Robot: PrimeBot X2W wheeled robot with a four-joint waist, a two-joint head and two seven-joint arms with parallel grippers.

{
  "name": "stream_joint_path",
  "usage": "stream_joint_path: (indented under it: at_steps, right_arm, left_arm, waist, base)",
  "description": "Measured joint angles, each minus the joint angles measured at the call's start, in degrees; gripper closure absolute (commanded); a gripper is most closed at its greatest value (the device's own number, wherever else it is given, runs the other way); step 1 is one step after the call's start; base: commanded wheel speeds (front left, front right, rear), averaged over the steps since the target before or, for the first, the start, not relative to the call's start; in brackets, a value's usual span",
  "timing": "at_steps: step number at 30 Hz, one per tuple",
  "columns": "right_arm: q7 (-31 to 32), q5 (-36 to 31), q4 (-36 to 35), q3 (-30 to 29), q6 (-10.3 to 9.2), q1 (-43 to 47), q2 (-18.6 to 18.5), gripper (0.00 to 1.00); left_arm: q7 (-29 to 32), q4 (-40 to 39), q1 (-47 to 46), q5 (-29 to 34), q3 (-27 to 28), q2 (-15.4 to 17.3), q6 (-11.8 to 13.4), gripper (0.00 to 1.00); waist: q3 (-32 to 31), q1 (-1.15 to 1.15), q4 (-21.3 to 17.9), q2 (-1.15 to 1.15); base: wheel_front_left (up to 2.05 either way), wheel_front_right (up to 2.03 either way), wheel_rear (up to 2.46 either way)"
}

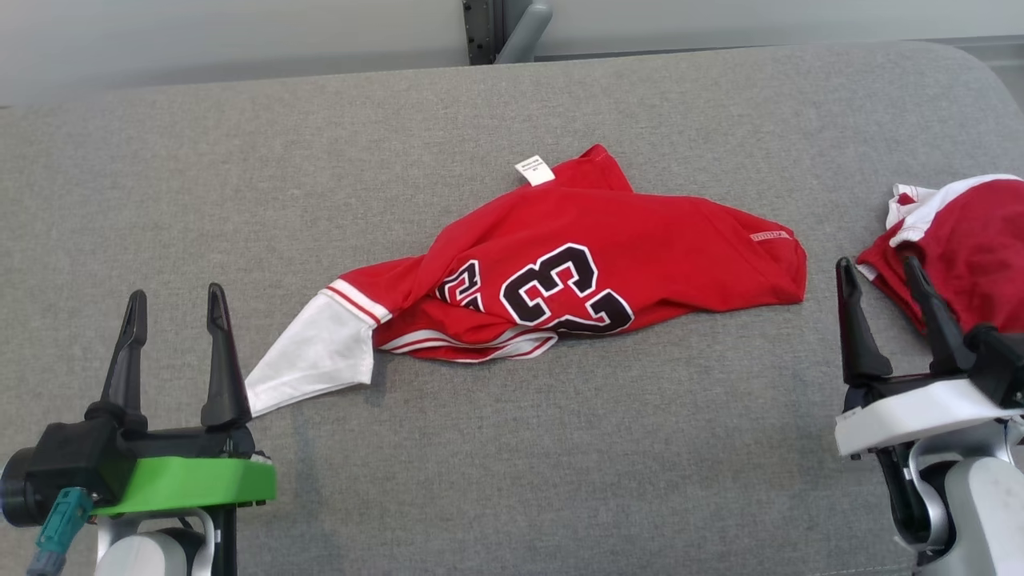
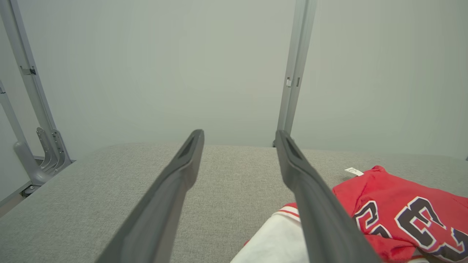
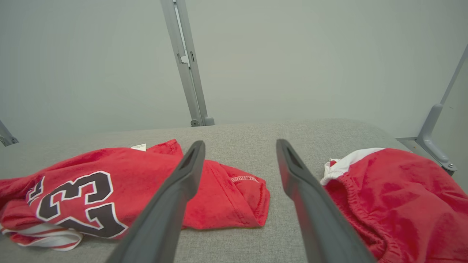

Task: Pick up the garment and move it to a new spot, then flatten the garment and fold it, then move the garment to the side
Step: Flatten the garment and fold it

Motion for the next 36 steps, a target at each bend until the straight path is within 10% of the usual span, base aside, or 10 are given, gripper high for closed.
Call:
stream_joint_path:
  at_steps: [26, 27, 29, 36]
  right_arm:
    - [2.78, 9.15, 28.43, 15.59, 0.00, -27.16, -10.89, 0.00]
    - [3.05, 9.68, 28.94, 16.41, 0.00, -27.40, -11.23, 0.15]
    - [3.25, 11.10, 29.26, 17.80, 0.00, -28.21, -12.09, 0.91]
    - [1.80, 13.36, 25.08, 22.69, 0.00, -30.23, -16.24, 1.00]
  left_arm:
    - [-1.78, 3.28, -10.04, 1.40, -3.18, -3.68, -1.57, 0.00]
    - [-1.78, 3.46, -10.08, 1.47, -3.08, -3.82, -1.63, 0.00]
    - [-1.78, 3.71, -10.29, 1.65, -2.78, -4.05, -1.81, 0.00]
    - [-1.79, 3.39, -10.56, 3.02, -1.30, -4.49, -2.61, 0.00]
  waist:
    - [13.92, 0.00, 10.50, 0.00]
    - [14.33, 0.00, 10.86, 0.00]
    - [14.96, 0.00, 11.38, 0.00]
    - [14.76, 0.00, 10.25, 0.00]
  base:
    - [0.00, 0.00, 0.00]
    - [0.00, 0.00, 0.00]
    - [0.00, 0.00, 0.00]
    - [0.00, 0.00, 0.00]
